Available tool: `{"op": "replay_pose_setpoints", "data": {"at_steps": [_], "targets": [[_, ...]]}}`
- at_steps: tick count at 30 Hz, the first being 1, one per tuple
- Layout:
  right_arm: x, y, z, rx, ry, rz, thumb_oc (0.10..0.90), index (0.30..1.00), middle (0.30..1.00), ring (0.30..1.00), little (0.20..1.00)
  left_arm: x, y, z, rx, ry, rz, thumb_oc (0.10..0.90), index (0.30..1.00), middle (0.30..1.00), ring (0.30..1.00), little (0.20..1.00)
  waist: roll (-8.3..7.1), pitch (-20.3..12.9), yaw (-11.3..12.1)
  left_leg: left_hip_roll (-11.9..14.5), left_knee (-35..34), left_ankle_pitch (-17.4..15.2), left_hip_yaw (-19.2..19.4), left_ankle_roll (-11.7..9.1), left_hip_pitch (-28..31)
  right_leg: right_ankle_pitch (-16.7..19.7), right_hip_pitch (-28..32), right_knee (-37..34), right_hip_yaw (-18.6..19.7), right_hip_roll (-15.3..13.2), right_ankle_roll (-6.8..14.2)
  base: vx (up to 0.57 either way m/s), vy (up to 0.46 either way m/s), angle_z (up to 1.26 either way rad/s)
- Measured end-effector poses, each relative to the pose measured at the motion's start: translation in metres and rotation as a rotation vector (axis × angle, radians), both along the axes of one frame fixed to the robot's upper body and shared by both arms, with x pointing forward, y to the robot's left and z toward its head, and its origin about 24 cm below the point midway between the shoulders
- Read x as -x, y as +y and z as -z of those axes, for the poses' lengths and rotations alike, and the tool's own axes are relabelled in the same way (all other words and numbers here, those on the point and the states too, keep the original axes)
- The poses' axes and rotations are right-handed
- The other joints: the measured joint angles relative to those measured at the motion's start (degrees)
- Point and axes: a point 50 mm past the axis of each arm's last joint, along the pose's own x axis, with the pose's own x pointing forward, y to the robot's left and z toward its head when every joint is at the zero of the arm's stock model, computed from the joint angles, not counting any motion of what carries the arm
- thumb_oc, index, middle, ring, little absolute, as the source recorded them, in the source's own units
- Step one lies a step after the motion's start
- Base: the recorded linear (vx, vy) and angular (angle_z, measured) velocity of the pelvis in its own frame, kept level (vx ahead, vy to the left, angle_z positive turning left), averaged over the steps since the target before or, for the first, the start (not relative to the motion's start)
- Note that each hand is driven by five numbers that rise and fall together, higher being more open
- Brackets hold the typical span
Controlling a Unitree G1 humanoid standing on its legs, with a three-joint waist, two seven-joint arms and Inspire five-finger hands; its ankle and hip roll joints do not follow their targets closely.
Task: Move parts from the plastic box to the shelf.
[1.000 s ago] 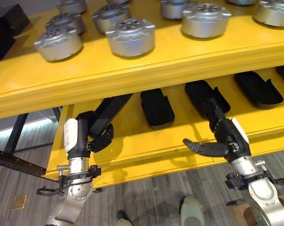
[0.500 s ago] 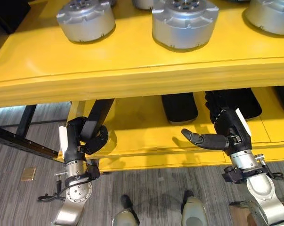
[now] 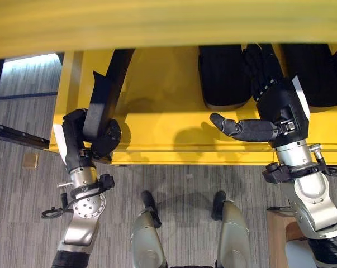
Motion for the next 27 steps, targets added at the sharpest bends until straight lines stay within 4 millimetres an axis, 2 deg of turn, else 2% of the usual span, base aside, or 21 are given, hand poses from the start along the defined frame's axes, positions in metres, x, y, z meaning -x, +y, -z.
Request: {"op": "replay_pose_setpoints", "data": {"at_steps": [3, 7, 9, 12, 17, 22, 27], "targets": [[-0.002, 0.001, -0.007, 0.012, -0.017, -0.004, 0.900, 1.000, 1.000, 1.000, 1.000, -0.007, -0.004, -0.015, -0.003, -0.061, 0.015, 0.400, 0.300, 0.300, 0.300, 0.300, -0.11, 0.1, 0.4, 0.7, 3.7, -0.4, -1.6, -0.4, -5.8, -1.3, -5.5, 4.1, 0.1, -0.2, -0.8, -0.12, -0.075, 0.06], [-0.003, 0.001, -0.007, 0.017, -0.018, 0.001, 0.900, 1.000, 1.000, 1.000, 1.000, -0.009, -0.008, -0.027, -0.002, -0.111, 0.026, 0.400, 0.300, 0.300, 0.300, 0.300, -0.13, 0.1, 0.4, 0.9, 5.0, -0.5, -2.9, -0.5, -8.7, -2.4, -8.1, 6.1, 0.0, -0.2, -0.8, -0.07, -0.038, 0.06], [-0.002, -0.003, -0.015, 0.015, -0.063, 0.056, 0.900, 1.000, 1.000, 1.000, 1.000, -0.009, -0.011, -0.038, 0.002, -0.166, 0.033, 0.400, 0.300, 0.300, 0.300, 0.300, -0.15, 0.1, 0.4, 1.0, 6.7, -0.7, -3.1, -0.4, -12.0, -2.7, -11.6, 7.8, 0.4, -0.5, -1.0, -0.08, -0.034, 0.00], [-0.001, -0.008, -0.017, -0.023, -0.083, 0.094, 0.900, 1.000, 1.000, 1.000, 1.000, -0.011, -0.013, -0.046, 0.006, -0.198, 0.037, 0.400, 0.300, 0.300, 0.300, 0.300, -0.16, 0.1, 0.3, 1.0, 7.7, -1.0, -3.3, -0.1, -13.5, -3.0, -13.1, 8.7, 1.0, -0.5, -1.0, -0.04, 0.009, -0.01], [0.005, -0.011, -0.025, -0.032, -0.207, 0.166, 0.900, 1.000, 1.000, 1.000, 1.000, -0.013, -0.013, -0.051, 0.004, -0.205, 0.021, 0.400, 0.300, 0.300, 0.300, 0.300, -0.15, 0.1, -0.4, 1.0, 7.9, -1.5, -2.7, 0.1, -13.4, -2.8, -13.2, 8.4, 1.4, -0.5, -1.2, -0.01, 0.057, -0.03], [0.010, -0.008, -0.043, 0.010, -0.361, 0.203, 0.900, 1.000, 1.000, 1.000, 1.000, -0.021, -0.006, -0.055, 0.023, -0.169, -0.054, 0.400, 0.300, 0.300, 0.300, 0.300, -0.12, 0.1, -1.3, 1.0, 7.9, -2.3, -1.8, 0.1, -11.8, -2.8, -12.2, 8.2, 2.0, -0.6, -1.3, 0.01, 0.046, -0.06], [0.013, -0.004, -0.060, 0.006, -0.446, 0.198, 0.900, 1.000, 1.000, 1.000, 1.000, -0.036, 0.012, -0.054, -0.027, -0.067, -0.134, 0.400, 0.300, 0.300, 0.300, 0.300, -0.11, 0.1, -1.9, 1.0, 8.1, -2.9, -0.6, 0.1, -8.7, -2.8, -10.1, 8.2, 2.9, -0.5, -1.2, 0.05, 0.055, -0.08]]}}
